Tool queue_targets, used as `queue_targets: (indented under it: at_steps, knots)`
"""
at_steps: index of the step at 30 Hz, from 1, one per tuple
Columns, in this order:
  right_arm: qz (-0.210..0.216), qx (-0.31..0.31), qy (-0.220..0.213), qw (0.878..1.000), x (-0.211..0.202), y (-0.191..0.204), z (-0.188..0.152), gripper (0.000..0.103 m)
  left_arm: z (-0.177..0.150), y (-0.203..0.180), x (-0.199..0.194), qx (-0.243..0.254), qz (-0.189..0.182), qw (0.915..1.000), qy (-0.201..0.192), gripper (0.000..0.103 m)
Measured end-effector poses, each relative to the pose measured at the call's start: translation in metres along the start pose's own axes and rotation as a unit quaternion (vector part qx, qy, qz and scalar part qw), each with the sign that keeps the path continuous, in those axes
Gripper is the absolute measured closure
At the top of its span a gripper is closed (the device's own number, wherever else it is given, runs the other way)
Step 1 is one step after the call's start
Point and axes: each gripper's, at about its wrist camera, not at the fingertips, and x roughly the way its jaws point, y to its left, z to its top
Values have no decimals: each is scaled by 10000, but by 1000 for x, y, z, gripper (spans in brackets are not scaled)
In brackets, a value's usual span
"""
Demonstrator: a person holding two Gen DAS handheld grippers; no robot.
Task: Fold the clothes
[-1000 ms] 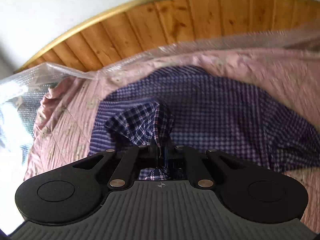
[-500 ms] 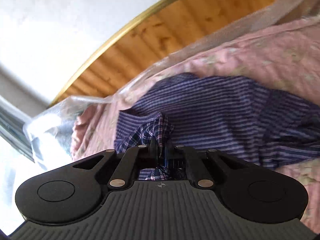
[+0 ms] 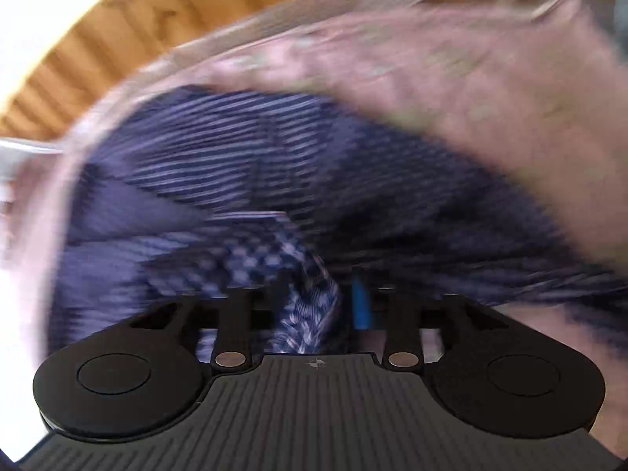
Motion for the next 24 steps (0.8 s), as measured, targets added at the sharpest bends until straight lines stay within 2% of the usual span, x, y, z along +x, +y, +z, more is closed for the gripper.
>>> queue_targets:
  at_steps: [1, 3, 6, 8, 11, 14, 17, 19, 21, 22, 23, 24]
  knots:
    - [-252, -110, -111, 9996, -2, 3, -1, 52, -2, 8, -9, -196, -100, 9997, -122, 68]
    - [-420, -353, -458, 9974, -15, 21, 2, 51, -4, 26, -27, -619, -318, 9967, -424, 66]
    - [-84, -1092, -725, 9913, -25, 80, 11, 51, 6, 57, -31, -1246, -648, 9864, -851, 61]
    - [-21, -1796, -918, 9795, -27, 133, 14, 44, 16, 73, -18, -1475, -784, 9814, -948, 61]
    - [35, -2761, -1164, 9541, -16, 210, 18, 35, 22, 74, 7, -1412, -916, 9813, -934, 63]
    - [872, -3184, -914, 9395, 9, 273, 30, 33, 16, 66, 33, -1429, -1258, 9786, -780, 65]
    - [1506, -3547, -552, 9211, 50, 331, 40, 27, 4, 58, 51, -1475, -1441, 9765, -632, 65]
    - [1397, -3732, -420, 9162, 82, 367, 41, 27, -3, 57, 52, -1558, -1447, 9745, -712, 65]
    - [1296, -3778, -250, 9164, 117, 391, 46, 28, -10, 62, 52, -1744, -1490, 9705, -740, 67]
    - [1232, -3810, -45, 9163, 134, 397, 49, 39, -14, 64, 52, -1837, -1511, 9684, -754, 70]
    - [1121, -3857, 173, 9156, 153, 403, 50, 74, -17, 66, 52, -1929, -1532, 9661, -768, 78]
    - [892, -3915, 392, 9150, 172, 405, 50, 91, -19, 67, 52, -1994, -1533, 9647, -776, 80]
